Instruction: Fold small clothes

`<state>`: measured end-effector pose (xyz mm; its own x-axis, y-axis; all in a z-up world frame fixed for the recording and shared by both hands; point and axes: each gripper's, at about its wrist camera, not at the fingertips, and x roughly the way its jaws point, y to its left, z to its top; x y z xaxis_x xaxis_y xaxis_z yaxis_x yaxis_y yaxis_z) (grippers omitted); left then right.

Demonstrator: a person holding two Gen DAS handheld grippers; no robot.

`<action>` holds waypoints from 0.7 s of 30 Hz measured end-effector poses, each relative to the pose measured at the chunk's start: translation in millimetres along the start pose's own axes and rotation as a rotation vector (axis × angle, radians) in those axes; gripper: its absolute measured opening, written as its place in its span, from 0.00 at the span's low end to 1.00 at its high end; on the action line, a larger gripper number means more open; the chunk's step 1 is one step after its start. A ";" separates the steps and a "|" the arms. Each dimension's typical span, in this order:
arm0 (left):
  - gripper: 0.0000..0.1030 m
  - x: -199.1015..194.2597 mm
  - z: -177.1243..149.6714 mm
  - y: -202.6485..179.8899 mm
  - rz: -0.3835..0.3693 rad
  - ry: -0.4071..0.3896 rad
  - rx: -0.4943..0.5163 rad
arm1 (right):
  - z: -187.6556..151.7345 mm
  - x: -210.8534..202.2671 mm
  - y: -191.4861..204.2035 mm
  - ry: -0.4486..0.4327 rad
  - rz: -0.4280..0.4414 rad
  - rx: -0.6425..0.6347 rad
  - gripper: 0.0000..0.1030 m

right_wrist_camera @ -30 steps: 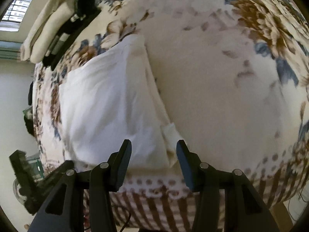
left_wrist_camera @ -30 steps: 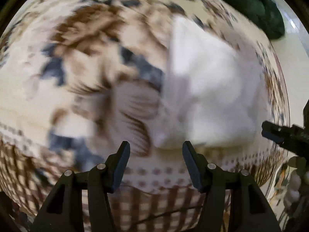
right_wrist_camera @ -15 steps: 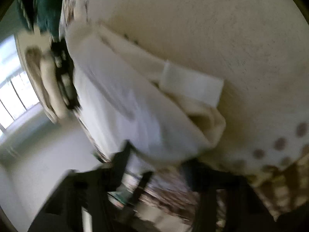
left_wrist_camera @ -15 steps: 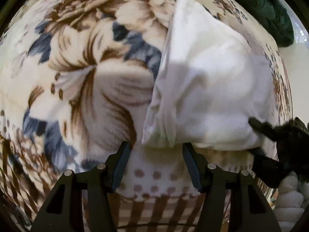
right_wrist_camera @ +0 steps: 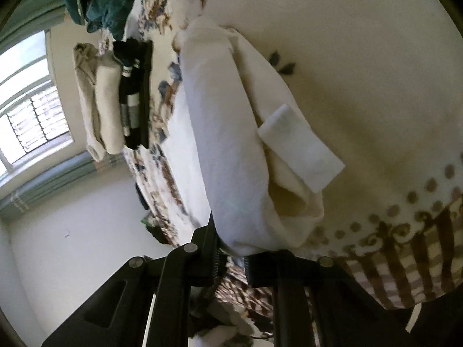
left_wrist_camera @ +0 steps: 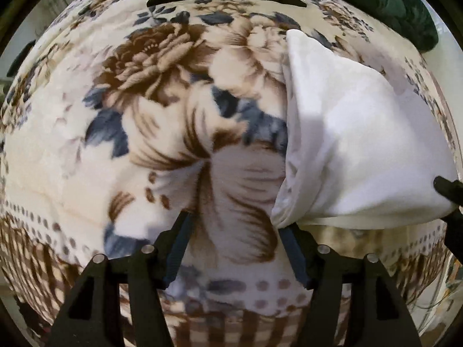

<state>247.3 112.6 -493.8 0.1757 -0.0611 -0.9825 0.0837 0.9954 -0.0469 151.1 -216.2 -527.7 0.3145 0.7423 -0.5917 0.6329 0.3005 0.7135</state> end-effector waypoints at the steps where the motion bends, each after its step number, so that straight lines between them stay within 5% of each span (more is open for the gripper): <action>1: 0.59 -1.1 0.4 -2.3 0.012 -0.007 0.025 | -1.2 0.4 -2.2 0.000 -0.011 -0.006 0.14; 6: 0.59 1.8 -7.2 -11.1 0.060 -0.011 0.147 | 0.9 -3.1 -16.2 -0.021 -0.086 -0.019 0.14; 8: 0.57 6.9 -9.3 -10.3 0.177 -0.014 0.195 | 1.8 -6.4 -16.1 -0.036 -0.128 -0.060 0.13; 10: 0.57 7.5 -6.5 4.7 0.164 -0.005 0.146 | 3.8 -11.1 -14.7 -0.050 -0.179 -0.104 0.13; 13: 0.57 -5.2 0.9 37.0 0.027 -0.012 -0.041 | 8.5 -10.2 -13.5 -0.008 -0.221 -0.147 0.15; 14: 0.57 -10.2 4.3 42.3 -0.029 -0.013 -0.092 | 8.7 -10.1 -10.5 0.004 -0.272 -0.180 0.25; 17: 0.57 -26.3 20.0 43.9 -0.211 -0.048 -0.183 | 0.4 -23.1 3.1 -0.024 -0.425 -0.307 0.38; 21: 0.57 -24.2 59.1 23.1 -0.369 -0.076 -0.213 | -1.5 -49.7 20.9 -0.120 -0.477 -0.373 0.38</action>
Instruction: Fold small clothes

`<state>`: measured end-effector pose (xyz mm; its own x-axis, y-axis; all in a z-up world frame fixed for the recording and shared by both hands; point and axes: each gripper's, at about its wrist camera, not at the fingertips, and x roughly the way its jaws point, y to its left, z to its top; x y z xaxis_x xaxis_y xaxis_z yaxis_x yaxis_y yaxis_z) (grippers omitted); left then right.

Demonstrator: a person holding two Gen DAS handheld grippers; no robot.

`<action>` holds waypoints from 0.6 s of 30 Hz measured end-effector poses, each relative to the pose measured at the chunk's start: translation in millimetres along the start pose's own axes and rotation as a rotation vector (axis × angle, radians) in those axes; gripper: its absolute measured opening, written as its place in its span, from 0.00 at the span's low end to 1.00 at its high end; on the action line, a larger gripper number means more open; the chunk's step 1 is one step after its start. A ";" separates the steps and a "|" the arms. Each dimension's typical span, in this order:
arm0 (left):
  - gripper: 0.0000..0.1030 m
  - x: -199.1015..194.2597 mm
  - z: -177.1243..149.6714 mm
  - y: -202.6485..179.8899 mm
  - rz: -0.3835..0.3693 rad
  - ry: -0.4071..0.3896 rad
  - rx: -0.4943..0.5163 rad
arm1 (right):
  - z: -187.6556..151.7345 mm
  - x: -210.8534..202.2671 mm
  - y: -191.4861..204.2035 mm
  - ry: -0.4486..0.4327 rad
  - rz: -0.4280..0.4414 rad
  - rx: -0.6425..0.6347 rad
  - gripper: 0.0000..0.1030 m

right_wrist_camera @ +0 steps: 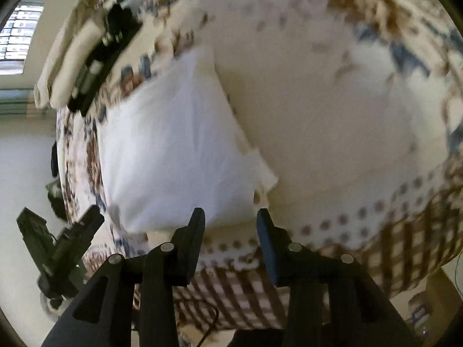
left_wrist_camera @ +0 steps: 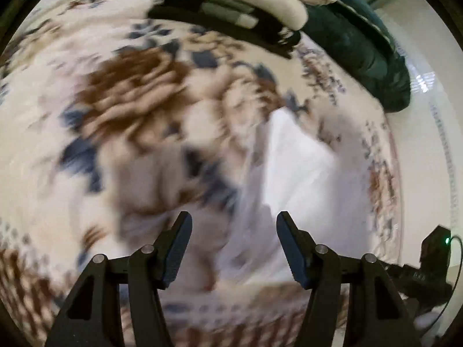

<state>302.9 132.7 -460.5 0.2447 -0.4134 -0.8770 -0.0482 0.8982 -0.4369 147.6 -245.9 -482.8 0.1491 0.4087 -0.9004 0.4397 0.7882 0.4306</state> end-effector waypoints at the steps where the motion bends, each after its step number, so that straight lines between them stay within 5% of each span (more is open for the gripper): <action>1: 0.57 6.6 7.4 -5.8 -0.027 0.000 0.002 | 8.1 -5.8 2.5 -0.036 0.007 -0.010 0.38; 5: 0.51 35.1 37.9 -37.8 -0.047 -0.007 0.110 | 53.4 -0.1 14.9 -0.099 0.030 -0.046 0.38; 8: 0.06 44.0 46.7 -57.6 -0.023 -0.004 0.207 | 85.7 12.3 30.4 -0.122 0.024 -0.086 0.38; 9: 0.04 44.5 50.2 -61.6 -0.031 -0.013 0.225 | 96.1 18.6 34.9 -0.114 0.008 -0.098 0.38; 11: 0.03 40.5 55.1 -66.7 -0.041 -0.041 0.269 | 107.5 28.4 48.8 -0.122 0.004 -0.104 0.05; 18: 0.02 21.9 68.8 -67.5 -0.086 -0.095 0.245 | 100.9 11.1 58.0 -0.226 -0.006 -0.108 0.02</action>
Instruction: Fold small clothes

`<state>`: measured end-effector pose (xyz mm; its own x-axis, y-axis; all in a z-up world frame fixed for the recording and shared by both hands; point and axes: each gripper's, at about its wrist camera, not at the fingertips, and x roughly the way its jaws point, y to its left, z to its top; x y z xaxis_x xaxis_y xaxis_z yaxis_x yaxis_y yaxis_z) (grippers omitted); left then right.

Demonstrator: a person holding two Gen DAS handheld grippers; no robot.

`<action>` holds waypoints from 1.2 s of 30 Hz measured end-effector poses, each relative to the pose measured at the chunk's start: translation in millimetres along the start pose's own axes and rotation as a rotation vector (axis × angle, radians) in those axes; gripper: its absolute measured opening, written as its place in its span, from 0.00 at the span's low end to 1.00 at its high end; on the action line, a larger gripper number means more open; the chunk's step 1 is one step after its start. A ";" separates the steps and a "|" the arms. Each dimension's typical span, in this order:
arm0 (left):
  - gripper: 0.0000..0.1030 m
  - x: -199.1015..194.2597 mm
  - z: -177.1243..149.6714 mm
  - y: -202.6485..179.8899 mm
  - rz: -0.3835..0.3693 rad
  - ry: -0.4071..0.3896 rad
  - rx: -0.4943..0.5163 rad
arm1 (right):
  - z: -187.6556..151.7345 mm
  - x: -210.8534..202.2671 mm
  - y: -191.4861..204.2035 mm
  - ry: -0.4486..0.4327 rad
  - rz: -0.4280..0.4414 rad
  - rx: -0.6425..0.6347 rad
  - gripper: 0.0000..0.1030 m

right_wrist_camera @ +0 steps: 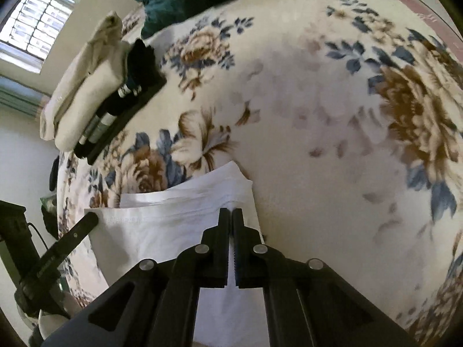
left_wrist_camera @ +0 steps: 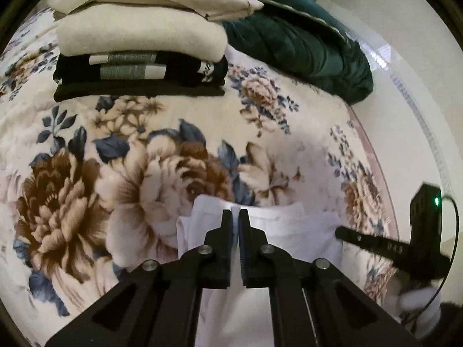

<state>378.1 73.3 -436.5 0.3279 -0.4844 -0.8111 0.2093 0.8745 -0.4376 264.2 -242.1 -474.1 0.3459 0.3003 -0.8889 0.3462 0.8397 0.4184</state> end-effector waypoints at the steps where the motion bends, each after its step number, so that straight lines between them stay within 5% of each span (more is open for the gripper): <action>1: 0.02 2.9 4.4 1.8 0.000 -0.004 -0.007 | -1.4 -4.1 -0.4 -0.014 0.001 0.005 0.02; 9: 0.04 33.4 29.6 19.2 -0.009 0.050 -0.049 | 5.5 0.6 -9.9 -0.052 -0.029 0.033 0.02; 11: 0.06 31.6 29.3 29.0 -0.045 0.073 -0.109 | 8.2 13.5 -11.1 0.003 -0.034 0.025 0.02; 13: 0.23 23.4 22.0 39.8 -0.075 0.084 -0.162 | 10.3 22.5 -19.5 0.064 -0.021 0.068 0.03; 15: 0.58 17.6 13.3 46.1 -0.086 0.089 -0.196 | 11.0 22.7 -25.2 0.080 0.017 0.088 0.05; 19: 0.54 26.0 -1.7 46.7 -0.065 0.126 -0.191 | 9.7 25.3 -29.3 0.090 0.036 0.089 0.34; 21: 0.02 31.4 -3.6 34.2 -0.027 0.124 -0.112 | 8.3 32.3 -31.2 0.104 0.033 0.103 0.34; 22: 0.01 32.1 -3.9 26.8 -0.020 0.121 -0.072 | 7.5 33.4 -30.9 0.101 0.028 0.101 0.31; 23: 0.01 26.1 -4.1 16.2 -0.005 0.086 -0.022 | 6.2 30.6 -29.6 0.077 0.021 0.095 0.07; 24: 0.01 20.0 -3.5 9.3 -0.007 0.058 0.004 | 4.9 25.2 -26.5 0.049 0.008 0.082 0.03; 28: 0.01 1.3 5.0 -4.8 -0.022 -0.018 0.015 | 0.2 5.7 -12.2 -0.029 -0.014 0.013 0.03; 36: 0.01 57.2 27.6 31.9 0.039 0.045 -0.069 | 19.6 8.7 -2.7 -0.072 -0.026 0.009 0.02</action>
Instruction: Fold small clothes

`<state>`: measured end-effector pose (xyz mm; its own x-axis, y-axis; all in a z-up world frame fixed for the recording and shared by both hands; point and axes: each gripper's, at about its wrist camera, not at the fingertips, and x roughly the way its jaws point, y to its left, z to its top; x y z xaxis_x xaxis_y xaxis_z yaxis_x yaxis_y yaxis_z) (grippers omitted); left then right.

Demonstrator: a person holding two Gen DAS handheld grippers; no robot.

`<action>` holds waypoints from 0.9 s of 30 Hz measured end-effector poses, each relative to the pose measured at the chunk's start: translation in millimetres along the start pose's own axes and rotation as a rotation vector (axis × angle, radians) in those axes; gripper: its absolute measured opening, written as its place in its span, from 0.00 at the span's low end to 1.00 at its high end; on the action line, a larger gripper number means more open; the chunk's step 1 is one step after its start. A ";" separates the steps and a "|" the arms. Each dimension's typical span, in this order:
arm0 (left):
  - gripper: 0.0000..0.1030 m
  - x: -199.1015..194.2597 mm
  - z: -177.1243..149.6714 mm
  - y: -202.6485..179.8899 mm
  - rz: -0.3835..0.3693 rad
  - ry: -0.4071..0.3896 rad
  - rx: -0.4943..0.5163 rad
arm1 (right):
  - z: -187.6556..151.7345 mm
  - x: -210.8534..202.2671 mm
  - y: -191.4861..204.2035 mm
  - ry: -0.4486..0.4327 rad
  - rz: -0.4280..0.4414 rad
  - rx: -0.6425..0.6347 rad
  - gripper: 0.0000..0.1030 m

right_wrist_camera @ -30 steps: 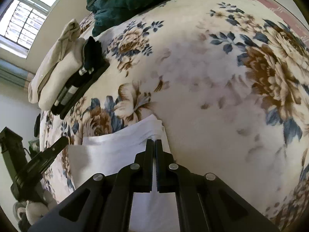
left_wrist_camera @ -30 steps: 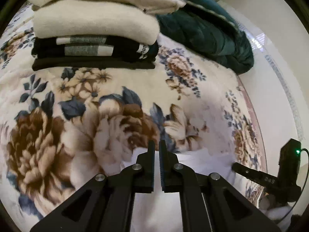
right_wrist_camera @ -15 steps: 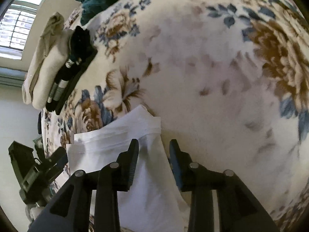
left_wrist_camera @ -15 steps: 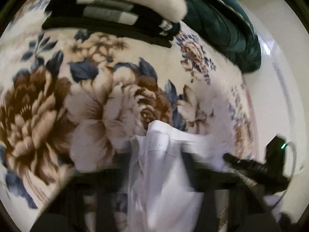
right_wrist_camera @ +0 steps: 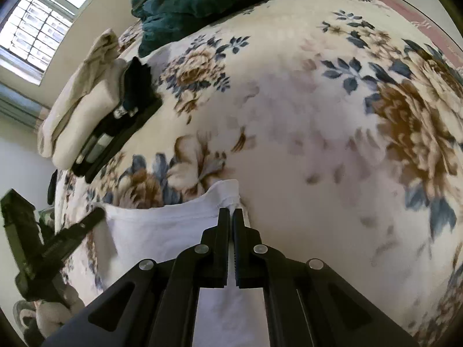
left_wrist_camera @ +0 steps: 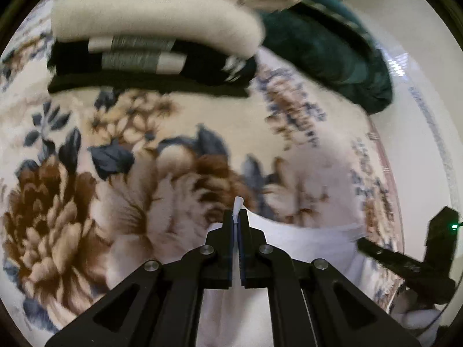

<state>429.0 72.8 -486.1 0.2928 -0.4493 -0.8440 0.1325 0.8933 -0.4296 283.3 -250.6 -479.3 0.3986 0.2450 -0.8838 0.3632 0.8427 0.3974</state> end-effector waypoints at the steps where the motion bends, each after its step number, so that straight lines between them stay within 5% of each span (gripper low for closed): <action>1: 0.01 6.9 -0.4 3.8 0.015 0.016 -0.001 | 5.2 7.4 -0.7 0.002 -0.007 0.002 0.02; 6: 0.01 28.3 -8.3 18.4 0.028 0.094 -0.009 | 11.4 41.8 -7.3 0.080 -0.041 0.000 0.02; 10: 0.04 21.6 -10.5 25.8 -0.014 0.113 -0.056 | 12.8 50.4 -19.6 0.153 0.025 0.048 0.05; 12: 0.25 11.3 -11.3 34.3 -0.053 0.115 -0.117 | 14.1 46.2 -31.8 0.189 0.078 0.102 0.21; 13: 0.33 5.7 -12.8 37.7 -0.084 0.110 -0.137 | 13.3 41.2 -39.1 0.191 0.115 0.127 0.45; 15: 0.57 -10.7 -20.6 45.3 -0.120 0.089 -0.177 | 9.4 30.5 -49.7 0.179 0.161 0.157 0.52; 18: 0.58 -24.5 -41.0 58.5 -0.224 0.089 -0.253 | -7.2 24.0 -69.2 0.235 0.226 0.206 0.53; 23: 0.59 1.7 -79.0 70.7 -0.353 0.214 -0.377 | -43.7 43.4 -77.1 0.365 0.320 0.204 0.55; 27: 0.59 14.1 -89.0 63.2 -0.379 0.236 -0.390 | -63.3 70.2 -75.6 0.435 0.451 0.257 0.55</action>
<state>357.2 121.7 -553.8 0.0682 -0.7668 -0.6382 -0.1846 0.6190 -0.7634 230.6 -266.8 -587.0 0.2024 0.7617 -0.6155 0.4509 0.4855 0.7490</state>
